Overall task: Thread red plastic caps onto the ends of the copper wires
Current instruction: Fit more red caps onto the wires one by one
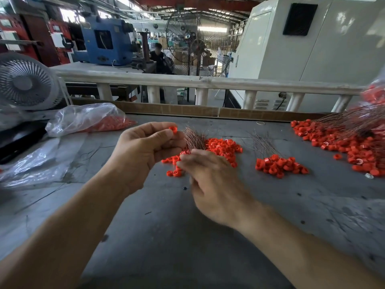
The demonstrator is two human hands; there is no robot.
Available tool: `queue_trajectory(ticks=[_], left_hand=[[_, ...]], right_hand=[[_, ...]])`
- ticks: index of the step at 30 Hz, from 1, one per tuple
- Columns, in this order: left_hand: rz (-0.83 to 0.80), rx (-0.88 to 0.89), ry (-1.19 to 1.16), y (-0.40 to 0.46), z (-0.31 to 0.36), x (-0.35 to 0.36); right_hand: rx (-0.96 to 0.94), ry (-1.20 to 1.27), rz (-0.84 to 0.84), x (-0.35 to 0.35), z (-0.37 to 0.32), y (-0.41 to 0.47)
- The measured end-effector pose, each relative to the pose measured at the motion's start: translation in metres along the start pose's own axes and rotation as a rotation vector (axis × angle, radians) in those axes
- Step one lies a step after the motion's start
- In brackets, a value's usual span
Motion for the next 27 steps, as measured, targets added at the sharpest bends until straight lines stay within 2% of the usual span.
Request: queue_trajectory(ticks=[4,13,27], left_hand=[[0.006,-0.003,0.022,0.000,-0.001,-0.002],[0.011,-0.017,0.043,-0.003,-0.003,0.000],[-0.051,-0.010,0.061,-0.007,-0.008,0.009]], right_hand=[[-0.092,-0.085,-0.201,0.021,-0.009,-0.003],[-0.147,-0.078,0.017,-0.002,0.000,-0.008],[-0.050,-0.090,-0.012,-0.005,0.006,-0.007]])
Point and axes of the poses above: each hand's wrist, its own y-axis towards the middle knuckle, its own x-axis out of the palm, z = x × y, the point moved 6 cm from there along y, towards the middle knuckle, and after that the axes turned 5 degrees about -y, right-handed, at the moved point
